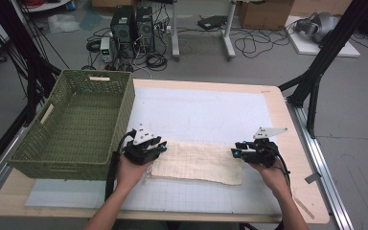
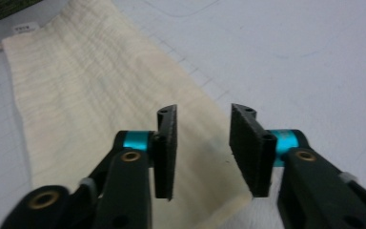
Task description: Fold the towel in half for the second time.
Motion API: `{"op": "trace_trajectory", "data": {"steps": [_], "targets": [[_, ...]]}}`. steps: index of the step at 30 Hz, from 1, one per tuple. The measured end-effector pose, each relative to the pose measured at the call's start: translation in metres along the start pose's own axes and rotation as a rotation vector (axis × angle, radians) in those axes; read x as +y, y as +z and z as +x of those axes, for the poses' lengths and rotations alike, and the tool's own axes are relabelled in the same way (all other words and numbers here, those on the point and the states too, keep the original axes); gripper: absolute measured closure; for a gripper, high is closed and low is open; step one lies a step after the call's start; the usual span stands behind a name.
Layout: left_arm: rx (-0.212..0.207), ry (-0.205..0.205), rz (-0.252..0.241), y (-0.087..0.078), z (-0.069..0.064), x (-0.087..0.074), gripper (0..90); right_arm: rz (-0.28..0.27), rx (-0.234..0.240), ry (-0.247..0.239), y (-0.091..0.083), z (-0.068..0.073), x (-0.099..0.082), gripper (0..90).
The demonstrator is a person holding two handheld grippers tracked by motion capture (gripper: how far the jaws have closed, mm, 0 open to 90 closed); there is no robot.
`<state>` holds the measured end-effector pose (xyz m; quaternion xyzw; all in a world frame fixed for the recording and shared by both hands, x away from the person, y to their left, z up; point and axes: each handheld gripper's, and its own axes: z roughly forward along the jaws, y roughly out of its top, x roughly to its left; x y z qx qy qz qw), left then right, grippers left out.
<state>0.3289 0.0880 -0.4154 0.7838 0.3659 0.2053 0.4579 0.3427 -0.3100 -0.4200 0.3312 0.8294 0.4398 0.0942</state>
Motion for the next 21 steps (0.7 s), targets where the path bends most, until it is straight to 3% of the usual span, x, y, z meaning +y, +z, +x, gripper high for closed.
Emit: {"op": "trace_trajectory", "data": {"steps": [4, 10, 16, 21], "targets": [[0.010, -0.008, 0.075, 0.017, 0.005, 0.001, 81.0, 0.031, 0.019, -0.001, 0.015, -0.003, 0.002, 75.2], [0.060, -0.045, 0.189, 0.032, 0.013, -0.007, 81.8, 0.109, 0.005, 0.040, 0.025, -0.011, -0.005, 76.3], [0.080, -0.050, 0.207, 0.035, 0.014, -0.010, 82.3, 0.124, -0.010, 0.043, 0.023, -0.014, -0.008, 76.3], [0.086, -0.017, 0.190, 0.033, 0.014, -0.013, 83.7, 0.133, -0.023, 0.036, 0.021, -0.015, -0.010, 77.3]]}}
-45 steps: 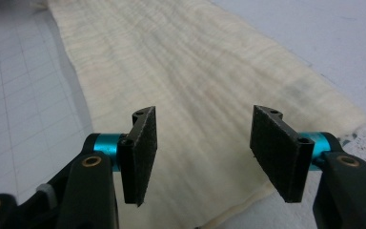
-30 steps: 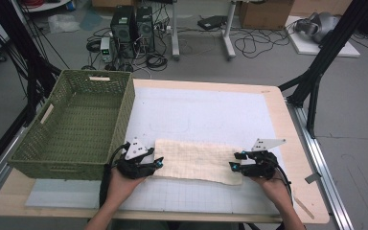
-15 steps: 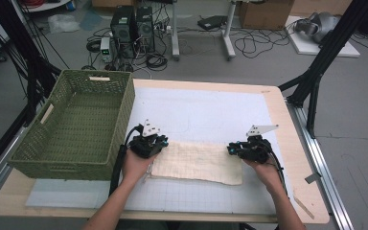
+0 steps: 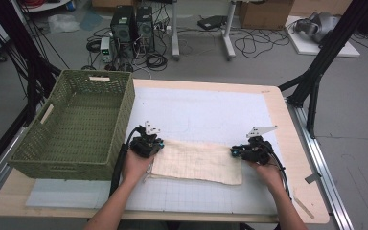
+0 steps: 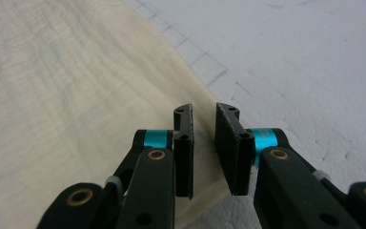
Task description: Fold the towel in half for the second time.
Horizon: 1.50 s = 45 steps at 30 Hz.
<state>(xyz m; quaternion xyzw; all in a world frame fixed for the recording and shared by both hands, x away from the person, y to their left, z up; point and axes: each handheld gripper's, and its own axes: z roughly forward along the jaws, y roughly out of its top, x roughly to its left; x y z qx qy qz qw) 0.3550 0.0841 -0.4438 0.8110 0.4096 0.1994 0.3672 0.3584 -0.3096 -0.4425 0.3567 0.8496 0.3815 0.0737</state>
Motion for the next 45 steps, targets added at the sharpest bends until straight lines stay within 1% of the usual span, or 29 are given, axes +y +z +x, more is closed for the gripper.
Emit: {"op": "trace_trajectory", "data": {"steps": [2, 4, 6, 8, 9, 10, 12, 14, 16, 17, 20, 22, 24, 26, 27, 28, 29, 30, 31, 32, 33, 34, 36, 38, 39, 41, 42, 43, 45], "targets": [[-0.003, 0.005, -0.002, 0.000, 0.000, 0.000, 82.6, -0.004, 0.007, 0.002, 0.000, -0.001, 0.000, 76.4], [-0.006, -0.012, -0.013, -0.002, 0.000, 0.001, 80.7, -0.007, 0.007, -0.008, 0.000, 0.000, 0.002, 73.7], [-0.012, -0.033, -0.044, -0.005, 0.002, 0.002, 80.2, -0.031, 0.013, -0.004, -0.004, 0.001, 0.004, 72.0], [0.008, -0.049, -0.079, -0.007, 0.004, 0.004, 78.8, -0.056, 0.007, 0.009, -0.007, -0.002, 0.005, 67.6], [0.011, -0.061, -0.081, -0.008, 0.005, 0.004, 77.9, -0.045, 0.004, 0.019, -0.008, -0.004, 0.006, 65.8], [0.009, -0.072, -0.082, -0.007, 0.007, 0.004, 76.5, -0.042, -0.007, 0.023, -0.009, -0.006, 0.007, 65.1], [0.011, -0.088, -0.070, -0.005, 0.008, 0.003, 73.1, -0.053, -0.024, 0.038, -0.013, -0.010, 0.009, 63.3], [0.004, -0.113, -0.052, -0.001, 0.010, 0.002, 67.1, -0.060, -0.027, 0.048, -0.014, -0.014, 0.010, 62.1], [0.001, -0.138, -0.033, 0.003, 0.012, 0.000, 62.7, -0.041, -0.018, 0.065, -0.011, -0.017, 0.008, 60.8], [0.001, -0.142, -0.025, 0.004, 0.012, 0.000, 61.2, -0.032, -0.011, 0.068, -0.009, -0.019, 0.008, 60.5], [0.005, -0.131, -0.022, 0.005, 0.011, 0.000, 60.3, -0.001, 0.001, 0.075, -0.005, -0.020, 0.005, 60.4], [0.005, -0.128, -0.022, 0.005, 0.011, 0.000, 60.7, 0.008, 0.005, 0.076, -0.003, -0.021, 0.005, 60.9], [0.011, -0.126, -0.021, 0.005, 0.011, 0.000, 62.8, 0.014, 0.010, 0.075, -0.002, -0.020, 0.004, 62.6], [0.006, -0.122, -0.020, 0.005, 0.012, 0.000, 66.2, 0.023, 0.024, 0.069, -0.002, -0.019, 0.004, 67.4], [0.001, -0.119, -0.021, 0.005, 0.011, -0.001, 68.8, 0.027, 0.015, 0.053, -0.002, -0.018, 0.004, 68.1], [-0.007, -0.102, -0.018, 0.005, 0.010, 0.000, 71.7, 0.024, 0.004, 0.041, -0.001, -0.017, 0.003, 69.2], [-0.006, -0.077, -0.021, 0.005, 0.007, 0.000, 77.0, 0.023, 0.003, 0.047, -0.002, -0.016, 0.003, 70.9], [-0.001, -0.035, -0.015, 0.004, 0.004, 0.000, 80.3, 0.019, 0.000, 0.049, -0.002, -0.016, 0.002, 74.3], [0.006, -0.008, -0.014, 0.004, 0.002, 0.000, 83.1, 0.018, 0.021, 0.058, -0.002, -0.017, 0.002, 79.9], [0.006, -0.009, -0.013, 0.003, 0.002, 0.000, 83.7, 0.018, 0.038, 0.058, -0.002, -0.018, 0.001, 79.8], [0.000, -0.017, -0.012, 0.003, 0.002, 0.000, 84.0, 0.018, 0.034, 0.050, -0.002, -0.017, 0.002, 80.8], [-0.002, -0.016, -0.009, 0.003, 0.003, 0.000, 84.6, 0.021, 0.040, 0.040, -0.002, -0.016, 0.002, 83.3], [-0.005, -0.020, -0.010, 0.002, 0.003, 0.000, 85.4, 0.024, 0.057, 0.035, -0.002, -0.015, 0.002, 84.9], [-0.012, -0.041, -0.011, 0.001, 0.005, 0.000, 85.7, 0.028, 0.081, 0.040, -0.002, -0.016, 0.002, 85.7], [-0.011, -0.049, -0.018, 0.000, 0.005, 0.000, 85.8, 0.025, 0.086, 0.042, -0.003, -0.016, 0.002, 85.8], [-0.004, -0.062, -0.045, -0.002, 0.005, 0.002, 85.9, 0.006, 0.086, 0.050, -0.006, -0.018, 0.002, 86.1], [0.009, -0.055, -0.059, -0.003, 0.003, 0.003, 85.9, -0.007, 0.085, 0.054, -0.007, -0.019, 0.003, 86.3], [0.017, -0.038, -0.068, -0.003, 0.001, 0.004, 85.9, -0.009, 0.076, 0.050, -0.009, -0.020, 0.004, 86.3], [0.024, -0.032, -0.082, -0.002, -0.003, 0.007, 85.9, -0.008, 0.054, 0.049, -0.013, -0.023, 0.009, 86.3]]}}
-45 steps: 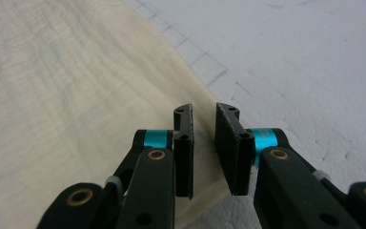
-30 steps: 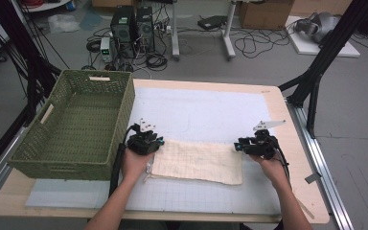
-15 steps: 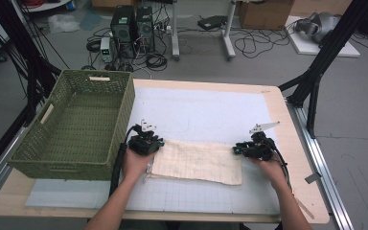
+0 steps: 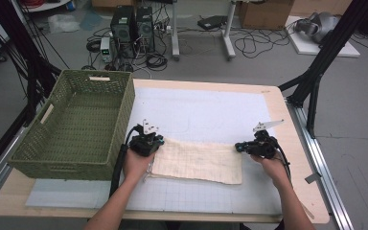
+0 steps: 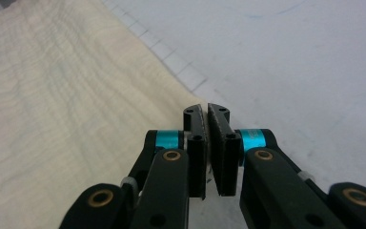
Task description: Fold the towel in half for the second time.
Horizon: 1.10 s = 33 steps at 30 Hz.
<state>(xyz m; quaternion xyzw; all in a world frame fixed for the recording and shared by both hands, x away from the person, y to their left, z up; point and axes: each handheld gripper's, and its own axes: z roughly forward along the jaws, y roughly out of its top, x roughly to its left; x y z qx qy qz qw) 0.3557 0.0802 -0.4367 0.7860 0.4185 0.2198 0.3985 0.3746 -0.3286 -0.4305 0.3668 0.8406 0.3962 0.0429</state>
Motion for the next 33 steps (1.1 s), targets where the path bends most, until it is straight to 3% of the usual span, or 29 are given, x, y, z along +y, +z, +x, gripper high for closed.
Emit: {"op": "trace_trajectory", "data": {"steps": [7, 9, 11, 15, 23, 27, 33], "targets": [[0.020, -0.081, -0.118, -0.006, 0.006, 0.014, 86.2, -0.069, -0.051, 0.007, -0.025, -0.010, 0.017, 86.3], [0.027, -0.074, -0.116, -0.005, 0.006, 0.014, 86.2, -0.088, -0.056, 0.005, -0.026, -0.008, 0.019, 86.2], [0.018, -0.081, -0.085, -0.002, 0.009, 0.011, 86.1, -0.057, -0.060, -0.008, -0.020, -0.007, 0.018, 86.2], [0.019, -0.058, -0.072, -0.002, 0.008, 0.005, 86.1, -0.080, -0.040, 0.015, -0.015, -0.007, 0.009, 86.2], [0.019, -0.014, -0.116, -0.014, 0.000, 0.003, 86.0, -0.123, -0.004, 0.008, -0.022, 0.000, 0.002, 86.0], [0.021, 0.008, -0.116, -0.018, -0.005, -0.003, 85.9, -0.132, 0.011, -0.002, -0.024, 0.005, -0.005, 85.9], [-0.004, 0.000, -0.141, -0.028, -0.008, -0.007, 85.9, -0.132, 0.036, -0.027, -0.029, 0.016, -0.009, 85.9]]}}
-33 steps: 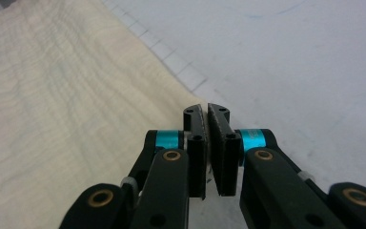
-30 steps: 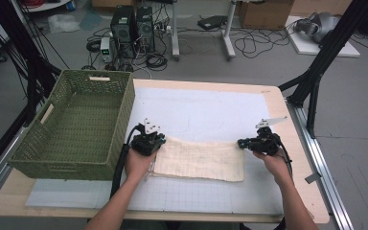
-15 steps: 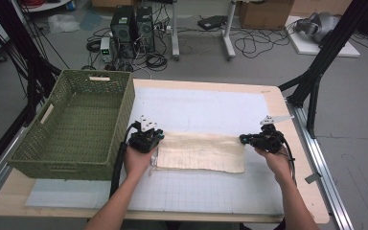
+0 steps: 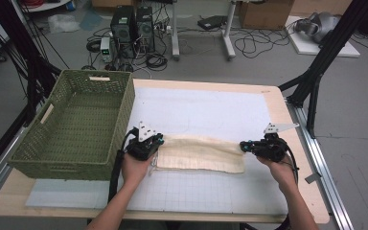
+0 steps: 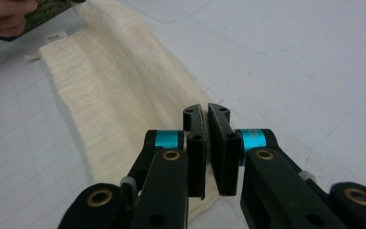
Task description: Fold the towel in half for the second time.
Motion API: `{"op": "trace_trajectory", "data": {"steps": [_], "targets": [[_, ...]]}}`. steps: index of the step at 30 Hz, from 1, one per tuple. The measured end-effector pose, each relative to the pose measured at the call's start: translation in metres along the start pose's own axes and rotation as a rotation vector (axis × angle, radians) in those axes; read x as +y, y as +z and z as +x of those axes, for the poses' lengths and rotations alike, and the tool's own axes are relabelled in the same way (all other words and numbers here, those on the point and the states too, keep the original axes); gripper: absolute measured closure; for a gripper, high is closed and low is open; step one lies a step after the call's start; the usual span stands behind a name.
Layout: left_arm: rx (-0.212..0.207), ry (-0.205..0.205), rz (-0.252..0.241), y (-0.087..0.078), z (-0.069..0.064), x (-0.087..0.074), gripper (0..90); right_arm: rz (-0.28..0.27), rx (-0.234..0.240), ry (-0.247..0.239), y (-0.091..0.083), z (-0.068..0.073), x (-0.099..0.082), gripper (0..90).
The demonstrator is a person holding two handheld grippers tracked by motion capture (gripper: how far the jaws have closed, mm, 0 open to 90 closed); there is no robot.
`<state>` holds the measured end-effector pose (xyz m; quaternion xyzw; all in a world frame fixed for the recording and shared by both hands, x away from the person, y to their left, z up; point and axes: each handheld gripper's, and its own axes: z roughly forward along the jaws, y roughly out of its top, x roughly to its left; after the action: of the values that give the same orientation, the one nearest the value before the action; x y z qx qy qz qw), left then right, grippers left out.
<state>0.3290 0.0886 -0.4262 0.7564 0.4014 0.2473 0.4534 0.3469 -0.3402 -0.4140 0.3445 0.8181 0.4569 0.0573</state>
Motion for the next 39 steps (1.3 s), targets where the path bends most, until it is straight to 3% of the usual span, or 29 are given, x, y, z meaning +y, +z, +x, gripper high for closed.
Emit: {"op": "trace_trajectory", "data": {"steps": [17, 23, 30, 39], "targets": [[-0.086, 0.053, 0.032, -0.029, -0.014, -0.024, 85.1, 0.052, 0.043, -0.026, -0.002, 0.021, -0.026, 85.1], [-0.107, 0.081, 0.082, -0.032, -0.018, -0.033, 82.2, 0.049, 0.054, -0.001, -0.003, 0.025, -0.038, 80.5], [-0.145, 0.081, 0.095, -0.037, -0.019, -0.032, 69.7, 0.005, 0.058, -0.010, -0.013, 0.029, -0.032, 66.4], [-0.167, 0.050, 0.060, -0.047, -0.018, -0.024, 54.4, -0.025, 0.073, -0.033, -0.012, 0.037, -0.018, 65.3]]}}
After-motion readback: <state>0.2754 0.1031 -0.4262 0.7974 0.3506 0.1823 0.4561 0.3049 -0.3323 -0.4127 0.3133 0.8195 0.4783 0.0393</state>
